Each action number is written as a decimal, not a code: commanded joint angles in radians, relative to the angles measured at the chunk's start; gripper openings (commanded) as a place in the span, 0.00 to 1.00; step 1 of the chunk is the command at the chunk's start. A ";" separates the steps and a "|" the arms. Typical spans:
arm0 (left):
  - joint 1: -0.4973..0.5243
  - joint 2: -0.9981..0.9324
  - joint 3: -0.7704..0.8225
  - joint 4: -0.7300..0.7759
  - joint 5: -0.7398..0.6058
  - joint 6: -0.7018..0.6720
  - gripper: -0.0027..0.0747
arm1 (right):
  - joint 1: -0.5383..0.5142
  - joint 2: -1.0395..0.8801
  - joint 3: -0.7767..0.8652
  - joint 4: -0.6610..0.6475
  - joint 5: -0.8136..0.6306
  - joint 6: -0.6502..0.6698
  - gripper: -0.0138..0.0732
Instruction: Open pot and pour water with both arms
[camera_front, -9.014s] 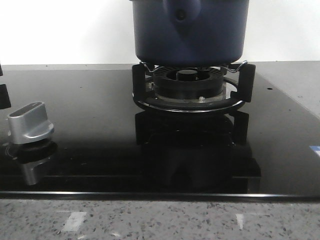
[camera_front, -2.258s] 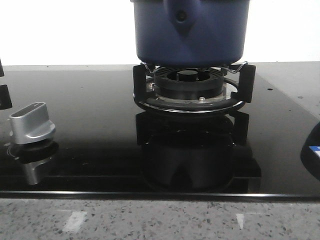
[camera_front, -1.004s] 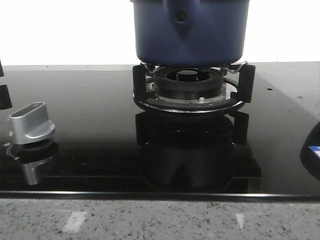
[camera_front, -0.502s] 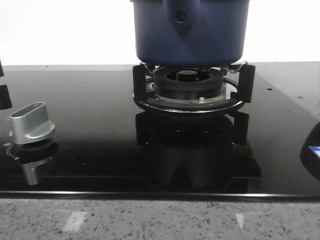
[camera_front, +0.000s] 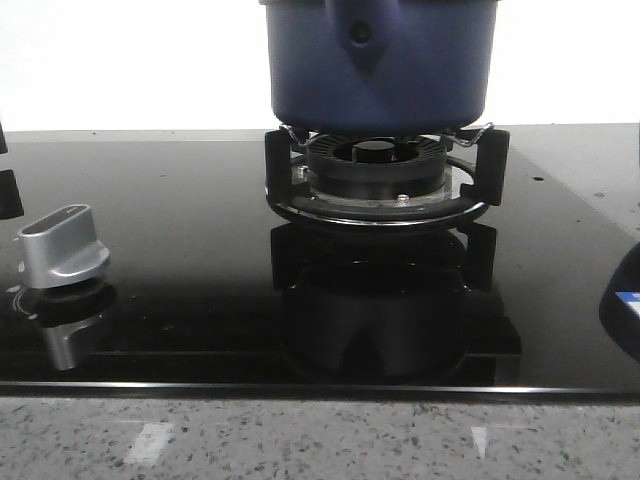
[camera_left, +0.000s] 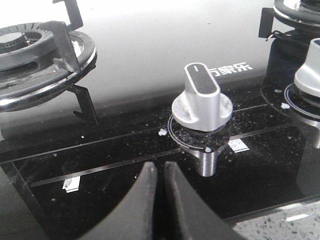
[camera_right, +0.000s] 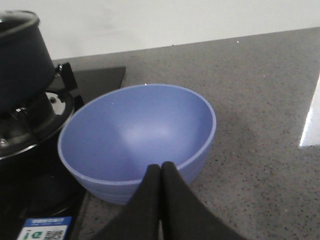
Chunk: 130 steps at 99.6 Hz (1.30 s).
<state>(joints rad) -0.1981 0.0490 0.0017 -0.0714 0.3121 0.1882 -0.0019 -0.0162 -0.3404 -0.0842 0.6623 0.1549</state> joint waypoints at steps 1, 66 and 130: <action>0.002 0.008 0.032 -0.007 -0.066 -0.014 0.01 | -0.005 -0.012 0.031 -0.043 -0.154 -0.011 0.08; 0.002 0.008 0.032 -0.007 -0.066 -0.014 0.01 | -0.176 -0.012 0.376 0.009 -0.497 -0.011 0.08; 0.002 0.008 0.032 -0.007 -0.066 -0.014 0.01 | -0.176 -0.012 0.378 0.009 -0.355 -0.011 0.08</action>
<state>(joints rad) -0.1981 0.0473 0.0017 -0.0714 0.3121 0.1882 -0.1696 -0.0162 0.0111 -0.0739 0.3282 0.1549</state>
